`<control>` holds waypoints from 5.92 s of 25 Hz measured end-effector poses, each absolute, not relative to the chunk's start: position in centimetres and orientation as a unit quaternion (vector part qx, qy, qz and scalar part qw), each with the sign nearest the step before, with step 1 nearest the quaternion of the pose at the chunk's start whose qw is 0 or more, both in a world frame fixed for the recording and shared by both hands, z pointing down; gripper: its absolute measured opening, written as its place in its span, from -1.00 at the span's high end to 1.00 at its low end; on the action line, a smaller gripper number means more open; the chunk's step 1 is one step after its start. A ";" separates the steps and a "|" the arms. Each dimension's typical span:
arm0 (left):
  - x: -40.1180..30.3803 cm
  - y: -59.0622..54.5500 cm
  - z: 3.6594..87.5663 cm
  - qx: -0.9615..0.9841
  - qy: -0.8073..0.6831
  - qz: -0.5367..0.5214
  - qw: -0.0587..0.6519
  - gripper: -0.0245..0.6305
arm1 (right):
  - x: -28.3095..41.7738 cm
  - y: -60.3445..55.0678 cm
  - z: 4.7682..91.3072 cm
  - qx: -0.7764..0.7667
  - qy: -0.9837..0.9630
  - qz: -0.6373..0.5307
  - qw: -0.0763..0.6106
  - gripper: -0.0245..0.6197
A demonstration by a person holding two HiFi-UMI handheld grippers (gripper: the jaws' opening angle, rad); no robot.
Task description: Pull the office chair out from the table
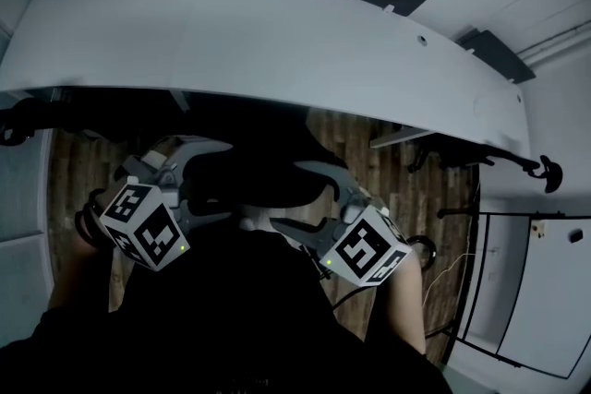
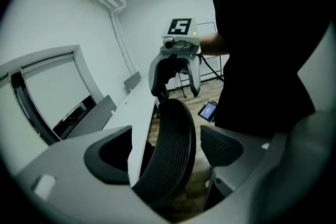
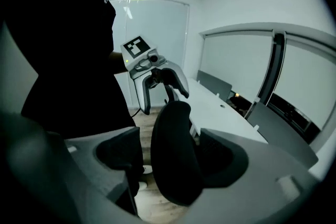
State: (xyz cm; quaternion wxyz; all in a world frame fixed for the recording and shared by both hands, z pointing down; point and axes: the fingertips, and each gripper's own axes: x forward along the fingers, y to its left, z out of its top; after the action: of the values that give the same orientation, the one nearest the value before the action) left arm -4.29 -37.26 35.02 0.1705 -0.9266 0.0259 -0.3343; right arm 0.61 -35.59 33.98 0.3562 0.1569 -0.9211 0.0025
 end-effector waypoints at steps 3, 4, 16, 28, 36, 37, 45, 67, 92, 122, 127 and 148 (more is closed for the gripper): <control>-5.3 -38.4 37.4 -0.901 0.016 -0.384 0.199 -0.46 | 0.7 -35.8 36.5 0.140 -0.909 0.003 0.393 -0.27; -5.6 -38.8 38.2 -0.890 0.010 -0.403 0.212 -0.48 | 0.7 -35.9 37.2 0.136 -0.904 0.004 0.405 -0.30; -4.1 -38.6 41.8 -0.840 -0.061 -0.465 0.273 -0.55 | -0.5 -37.4 40.5 0.116 -0.879 -0.003 0.463 -0.43; -3.5 -38.7 46.6 -0.805 -0.092 -0.513 0.283 -0.29 | -0.9 -35.2 46.6 0.020 -0.847 0.006 0.532 -0.45; -2.7 -38.1 47.1 -0.799 -0.106 -0.522 0.280 -0.15 | -0.1 -35.8 45.9 0.009 -0.858 0.028 0.513 -0.26; -2.5 -37.9 47.2 -0.798 -0.104 -0.523 0.280 -0.14 | 0.1 -35.6 46.0 0.007 -0.857 0.027 0.514 -0.25; -0.9 -37.0 47.4 -0.797 -0.091 -0.531 0.273 -0.11 | 1.9 -35.0 46.3 -0.003 -0.857 0.013 0.515 -0.24; 2.8 -32.9 49.1 -0.791 -0.043 -0.563 0.237 -0.16 | 6.2 -31.3 47.7 -0.016 -0.851 -0.056 0.523 -0.23; -3.7 -12.4 48.9 -0.797 -0.112 -0.533 0.259 -0.19 | -0.9 -10.5 47.6 0.031 -0.852 0.020 0.523 -0.24; -3.0 10.5 49.1 -0.777 -0.054 -0.546 0.309 -0.11 | 0.0 12.9 47.7 0.013 -0.854 -0.002 0.520 -0.25; -2.0 14.4 49.4 -0.774 -0.040 -0.547 0.316 -0.10 | 1.1 17.0 48.0 0.000 -0.855 -0.012 0.518 -0.25; -1.4 26.3 48.9 -0.784 -0.014 -0.543 0.302 -0.12 | 1.6 28.6 47.1 -0.011 -0.854 -0.029 0.520 -0.25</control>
State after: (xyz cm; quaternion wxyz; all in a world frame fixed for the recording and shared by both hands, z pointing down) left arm -1.43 26.33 48.86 0.3017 -0.7835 -0.0139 -0.5430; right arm 1.63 28.62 47.14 0.5199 -0.0106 -0.8537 -0.0290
